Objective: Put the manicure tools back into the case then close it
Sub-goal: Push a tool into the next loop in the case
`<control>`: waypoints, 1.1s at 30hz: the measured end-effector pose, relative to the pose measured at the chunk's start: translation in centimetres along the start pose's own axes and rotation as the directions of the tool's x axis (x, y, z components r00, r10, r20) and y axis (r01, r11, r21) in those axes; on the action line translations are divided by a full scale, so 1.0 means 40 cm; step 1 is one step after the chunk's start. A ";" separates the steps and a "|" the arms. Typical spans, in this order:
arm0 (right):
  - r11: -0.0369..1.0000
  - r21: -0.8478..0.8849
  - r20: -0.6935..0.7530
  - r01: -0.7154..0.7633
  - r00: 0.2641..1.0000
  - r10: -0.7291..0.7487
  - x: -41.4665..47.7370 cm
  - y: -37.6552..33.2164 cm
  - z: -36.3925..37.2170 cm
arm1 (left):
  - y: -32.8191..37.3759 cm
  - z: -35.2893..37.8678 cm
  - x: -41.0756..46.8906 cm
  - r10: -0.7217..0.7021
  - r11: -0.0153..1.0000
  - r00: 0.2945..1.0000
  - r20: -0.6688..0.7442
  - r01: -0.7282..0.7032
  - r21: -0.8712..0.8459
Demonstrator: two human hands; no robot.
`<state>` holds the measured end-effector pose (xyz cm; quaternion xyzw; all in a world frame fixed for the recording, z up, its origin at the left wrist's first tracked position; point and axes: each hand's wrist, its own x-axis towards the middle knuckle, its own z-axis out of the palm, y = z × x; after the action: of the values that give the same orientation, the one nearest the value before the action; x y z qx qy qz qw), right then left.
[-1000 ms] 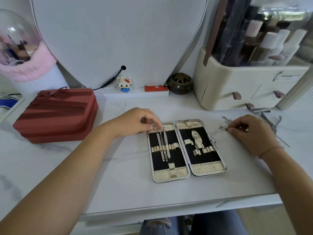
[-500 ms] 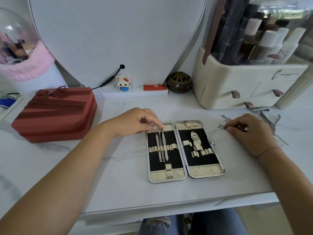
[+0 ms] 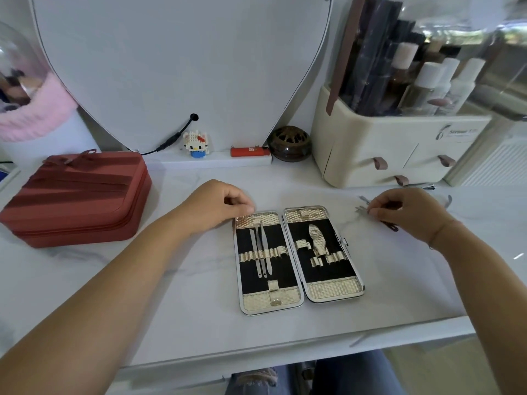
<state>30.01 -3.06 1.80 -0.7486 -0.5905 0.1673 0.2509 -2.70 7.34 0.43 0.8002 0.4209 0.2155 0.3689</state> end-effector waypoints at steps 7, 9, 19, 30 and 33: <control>0.984 0.178 -0.097 -0.017 0.995 0.035 0.013 -0.025 -0.015 | 0.011 0.003 -0.006 0.000 0.997 1.000 -0.005 0.001 0.077; 0.902 0.432 -0.072 -0.020 0.996 0.057 0.007 -0.052 -0.015 | 0.011 0.004 -0.004 -0.001 0.996 1.000 -0.011 0.002 0.085; 0.549 0.829 0.204 -0.110 0.972 -0.113 -0.035 -0.244 0.089 | 0.004 0.000 -0.003 -0.020 0.997 1.000 0.016 0.019 0.081; 0.701 0.711 0.292 -0.055 0.930 -0.223 -0.016 -0.352 0.216 | 0.004 -0.031 -0.009 -0.044 0.998 0.994 0.102 0.040 0.039; 0.728 0.681 0.324 -0.075 0.923 -0.207 -0.006 -0.358 0.225 | 0.013 -0.040 -0.014 -0.054 0.998 0.990 0.133 0.050 0.035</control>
<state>13.57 0.85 2.64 -0.5350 -0.5512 0.5039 0.3951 -3.80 7.34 1.83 0.8074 0.4191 0.1448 0.3892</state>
